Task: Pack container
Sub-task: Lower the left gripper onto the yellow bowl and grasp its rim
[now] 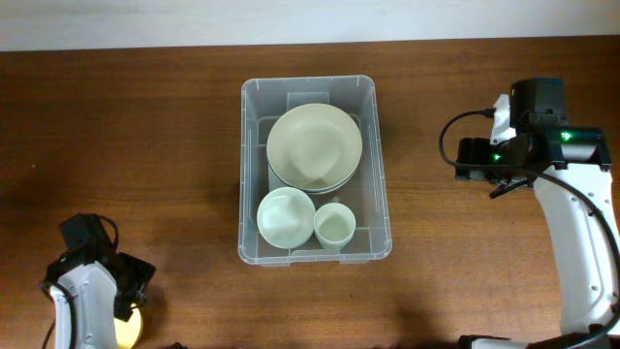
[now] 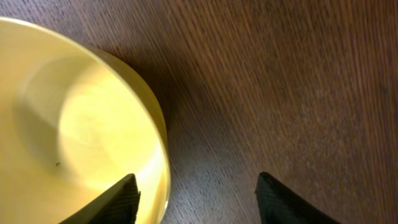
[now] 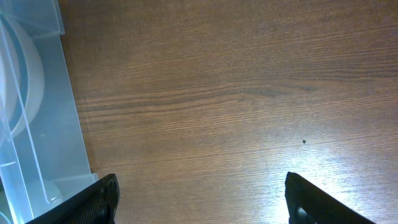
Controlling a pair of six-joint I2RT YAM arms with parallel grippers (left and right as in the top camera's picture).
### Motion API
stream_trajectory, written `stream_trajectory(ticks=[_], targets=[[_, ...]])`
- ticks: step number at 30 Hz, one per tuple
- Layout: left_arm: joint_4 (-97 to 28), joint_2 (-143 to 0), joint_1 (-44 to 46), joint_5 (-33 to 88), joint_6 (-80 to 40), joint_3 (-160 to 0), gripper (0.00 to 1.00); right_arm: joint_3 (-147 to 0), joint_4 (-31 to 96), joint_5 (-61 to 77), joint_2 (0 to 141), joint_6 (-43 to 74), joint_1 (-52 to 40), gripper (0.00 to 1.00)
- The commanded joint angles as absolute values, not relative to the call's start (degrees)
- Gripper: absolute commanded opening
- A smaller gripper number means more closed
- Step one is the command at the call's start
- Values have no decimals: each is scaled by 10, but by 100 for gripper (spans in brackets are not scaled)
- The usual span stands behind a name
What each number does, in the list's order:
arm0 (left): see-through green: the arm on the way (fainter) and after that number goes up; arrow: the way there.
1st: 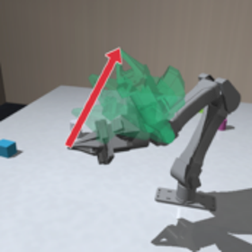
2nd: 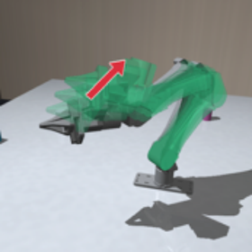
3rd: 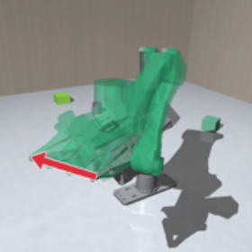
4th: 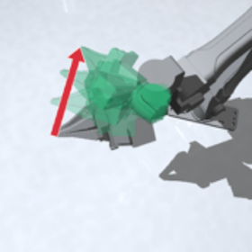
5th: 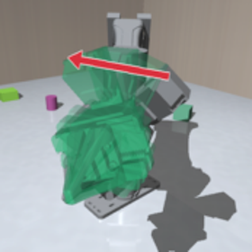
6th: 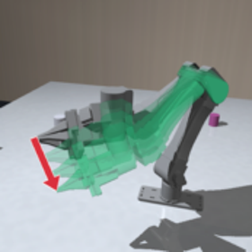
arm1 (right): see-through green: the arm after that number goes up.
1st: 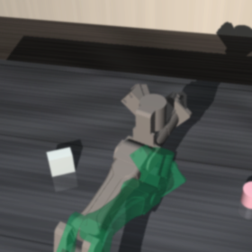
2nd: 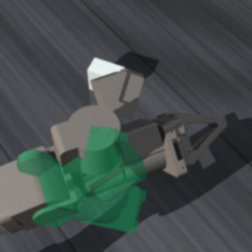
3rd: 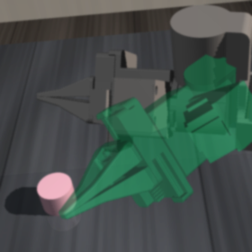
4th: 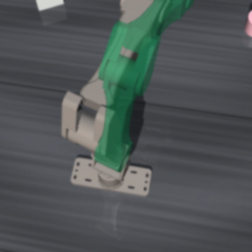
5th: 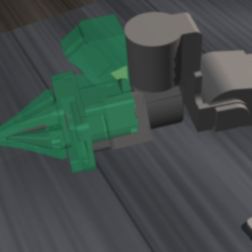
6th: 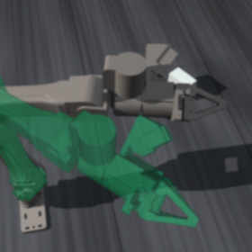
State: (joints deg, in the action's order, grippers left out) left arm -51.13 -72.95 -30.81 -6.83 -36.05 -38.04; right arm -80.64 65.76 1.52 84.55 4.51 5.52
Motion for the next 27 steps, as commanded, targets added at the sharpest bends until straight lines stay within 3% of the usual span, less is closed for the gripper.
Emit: stream_trajectory(ticks=[1, 12, 15, 19, 23, 27], targets=[[-510, -732, -312, -62, -351, -375, 54, -807, 658, 10, 844, 50, 53, 80], [-484, -793, -312, -62, -351, -374, 45, -807, 658, 10, 844, 50, 53, 80], [-478, -802, -312, -62, -351, -374, 36, -807, 658, 10, 844, 50, 53, 80], [-475, -801, -312, -62, -351, -374, 15, -807, 658, 10, 844, 50, 53, 80], [-475, -801, -312, -62, -351, -374, 3, -807, 658, 10, 844, 50, 53, 81], [-467, -801, -310, -41, -337, -380, 1, -807, 658, 10, 844, 50, 53, 80]])
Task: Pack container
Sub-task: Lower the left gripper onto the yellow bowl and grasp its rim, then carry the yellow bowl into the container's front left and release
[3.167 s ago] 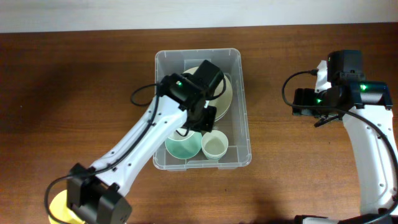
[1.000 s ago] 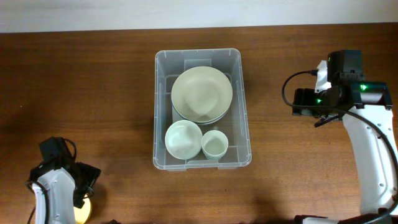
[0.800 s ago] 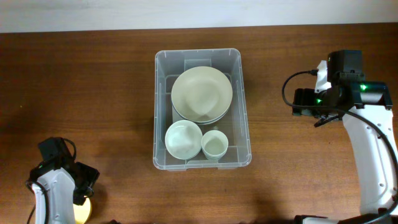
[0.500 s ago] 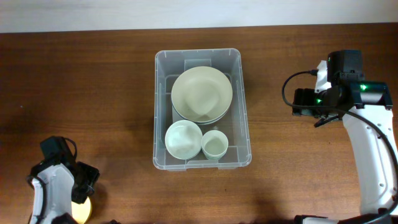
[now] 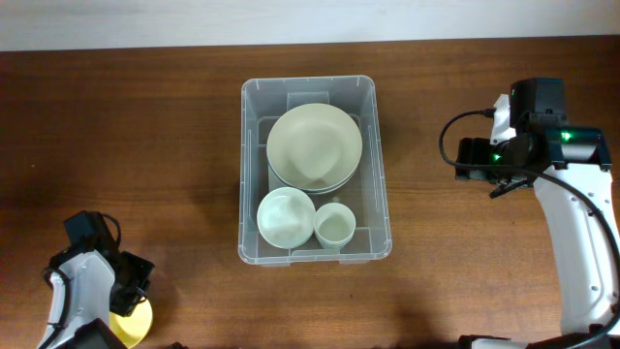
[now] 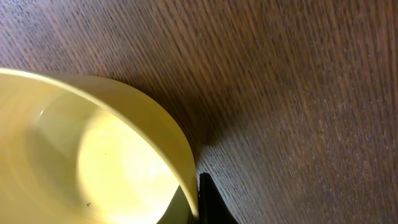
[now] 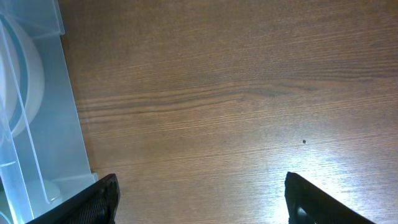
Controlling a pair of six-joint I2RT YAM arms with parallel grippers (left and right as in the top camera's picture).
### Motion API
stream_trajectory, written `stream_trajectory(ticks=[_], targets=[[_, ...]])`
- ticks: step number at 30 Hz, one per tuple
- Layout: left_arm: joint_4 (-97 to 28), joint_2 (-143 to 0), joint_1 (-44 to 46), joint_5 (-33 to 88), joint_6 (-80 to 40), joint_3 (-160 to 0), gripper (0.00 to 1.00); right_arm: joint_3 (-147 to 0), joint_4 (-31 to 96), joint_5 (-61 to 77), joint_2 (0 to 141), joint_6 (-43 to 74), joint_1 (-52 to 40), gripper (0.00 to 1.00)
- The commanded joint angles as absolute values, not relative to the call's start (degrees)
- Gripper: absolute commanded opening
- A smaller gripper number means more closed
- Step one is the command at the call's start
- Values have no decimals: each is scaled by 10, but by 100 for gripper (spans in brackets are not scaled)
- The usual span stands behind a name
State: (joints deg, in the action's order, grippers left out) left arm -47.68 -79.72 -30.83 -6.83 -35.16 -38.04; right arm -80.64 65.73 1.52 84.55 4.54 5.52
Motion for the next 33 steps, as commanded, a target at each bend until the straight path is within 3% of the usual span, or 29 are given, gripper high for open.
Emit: stream_trajectory(ticks=[1, 6, 11, 19, 25, 33], targets=[[-466, -801, -307, -28, -327, -386, 1, -807, 658, 10, 844, 50, 53, 80], [-474, -788, -266, 4, -320, -441, 1, -807, 658, 10, 844, 50, 53, 80], [-505, -754, -168, 26, -320, -546, 1, -807, 658, 10, 844, 50, 53, 80], [-549, -745, 96, -32, -320, -766, 0, -807, 657, 10, 844, 50, 53, 81], [-530, -748, 251, -79, -296, -802, 1, -807, 657, 10, 844, 50, 53, 81], [-538, -826, 352, -33, -238, -802, 1, -807, 657, 10, 844, 50, 53, 81]])
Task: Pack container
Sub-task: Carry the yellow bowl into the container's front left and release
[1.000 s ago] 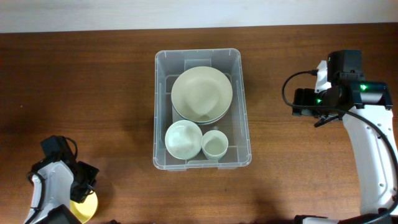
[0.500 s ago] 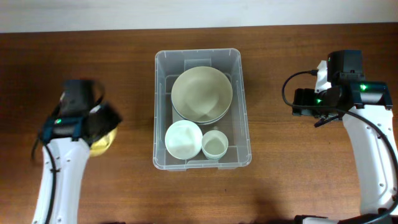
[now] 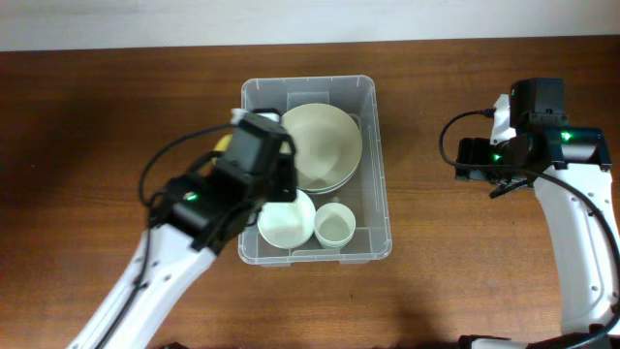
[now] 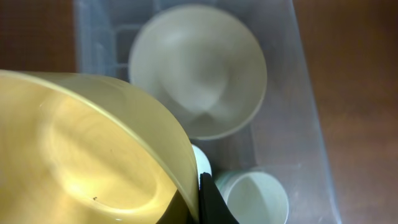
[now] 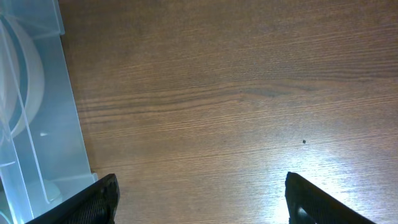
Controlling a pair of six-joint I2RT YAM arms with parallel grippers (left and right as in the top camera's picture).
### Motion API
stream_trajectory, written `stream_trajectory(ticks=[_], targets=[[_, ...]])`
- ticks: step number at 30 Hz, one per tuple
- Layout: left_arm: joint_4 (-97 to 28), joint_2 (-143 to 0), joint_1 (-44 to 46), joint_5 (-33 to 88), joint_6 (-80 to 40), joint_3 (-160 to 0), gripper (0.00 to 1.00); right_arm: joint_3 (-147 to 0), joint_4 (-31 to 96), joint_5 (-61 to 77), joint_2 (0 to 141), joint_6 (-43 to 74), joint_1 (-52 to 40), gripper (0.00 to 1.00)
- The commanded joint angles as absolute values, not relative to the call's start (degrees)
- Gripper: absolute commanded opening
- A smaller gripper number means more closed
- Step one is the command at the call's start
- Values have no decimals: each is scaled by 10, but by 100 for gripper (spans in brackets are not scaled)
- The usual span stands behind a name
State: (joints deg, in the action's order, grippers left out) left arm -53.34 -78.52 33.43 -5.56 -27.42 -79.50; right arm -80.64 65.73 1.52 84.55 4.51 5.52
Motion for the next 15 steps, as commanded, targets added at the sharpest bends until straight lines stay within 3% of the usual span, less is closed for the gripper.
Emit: stream_trajectory(ticks=[1, 13, 15], targets=[[-539, -840, 355, -24, -236, -802, 0, -807, 657, 10, 844, 50, 53, 81], [-557, -943, 359, 26, -226, -802, 3, -807, 657, 10, 844, 50, 53, 81], [-559, -943, 359, 26, -226, -802, 38, -807, 657, 10, 844, 50, 53, 81]])
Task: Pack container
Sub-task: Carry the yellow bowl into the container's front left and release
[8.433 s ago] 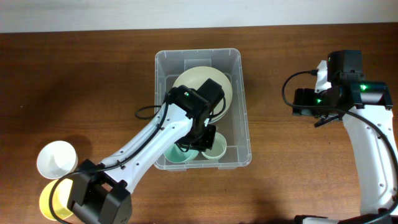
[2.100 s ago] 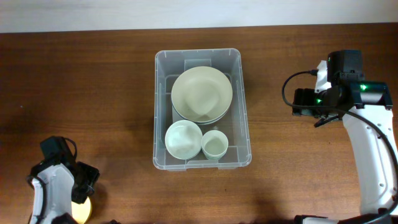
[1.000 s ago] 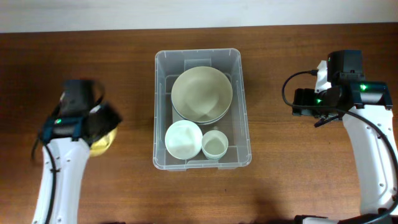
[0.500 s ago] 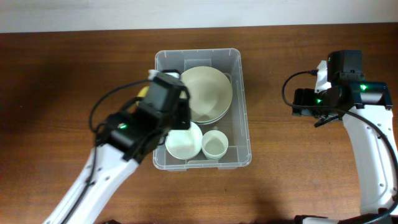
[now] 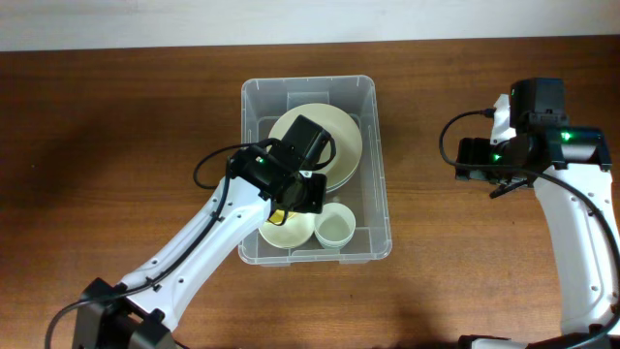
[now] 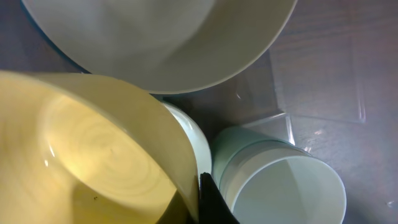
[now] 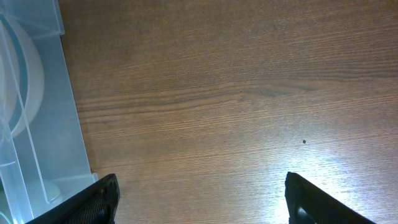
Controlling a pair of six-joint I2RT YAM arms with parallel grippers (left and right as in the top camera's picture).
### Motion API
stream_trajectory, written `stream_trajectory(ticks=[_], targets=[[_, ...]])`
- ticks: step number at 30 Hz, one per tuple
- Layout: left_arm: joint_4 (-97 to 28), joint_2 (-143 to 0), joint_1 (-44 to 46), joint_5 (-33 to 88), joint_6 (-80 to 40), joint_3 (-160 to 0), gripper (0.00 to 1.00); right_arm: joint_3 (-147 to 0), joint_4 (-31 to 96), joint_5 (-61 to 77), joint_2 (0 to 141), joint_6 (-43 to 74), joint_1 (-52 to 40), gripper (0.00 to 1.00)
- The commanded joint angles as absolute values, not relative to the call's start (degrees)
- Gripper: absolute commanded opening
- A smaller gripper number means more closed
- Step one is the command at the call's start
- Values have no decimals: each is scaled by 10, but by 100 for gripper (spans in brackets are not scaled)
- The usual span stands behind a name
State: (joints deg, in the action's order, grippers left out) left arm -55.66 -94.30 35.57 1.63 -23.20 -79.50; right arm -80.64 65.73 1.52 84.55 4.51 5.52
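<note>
A clear plastic container (image 5: pixel 381 174) stands mid-table with a large pale green plate (image 5: pixel 334 136), a small pale bowl (image 5: pixel 288 233) and a pale cup (image 5: pixel 335 228) inside. My left gripper (image 5: pixel 295 194) reaches into it, shut on the rim of a yellow bowl (image 6: pixel 87 149). That bowl hangs tilted just over the small pale bowl (image 6: pixel 189 127), beside the cup (image 6: pixel 286 186) and below the plate (image 6: pixel 168 37). One black finger shows against the yellow rim; the other is hidden. My right gripper (image 7: pixel 199 205) stands open over bare wood to the right of the container.
The container's corner wall (image 7: pixel 37 124) lies just left of the right gripper. Brown wooden table (image 5: pixel 116 126) spreads on both sides of the container. The right arm's white body (image 5: pixel 581 252) runs down the right edge.
The left gripper with the yellow bowl was high over the container's left side. It is now lower and further right, inside the container, close above the small pale bowl. The right arm is unmoved.
The left gripper stood open astride the yellow bowl's rim at the table's front left corner. It was then shut on that rim. Later it held the bowl above the container, and now holds it low inside, over the small bowl.
</note>
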Motion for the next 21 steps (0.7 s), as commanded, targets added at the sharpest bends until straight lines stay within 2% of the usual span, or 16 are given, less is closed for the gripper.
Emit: stream_trajectory(ticks=[1, 2, 3, 21], targets=[[-561, -943, 359, 26, -226, -802, 62, -807, 657, 10, 844, 50, 53, 81], [-562, -943, 358, 26, -226, -802, 72, -807, 657, 10, 844, 50, 53, 81], [-563, -943, 358, 26, -226, -802, 75, -807, 657, 10, 844, 50, 53, 81], [-563, -943, 358, 13, -226, -802, 77, -807, 657, 10, 844, 50, 53, 81]])
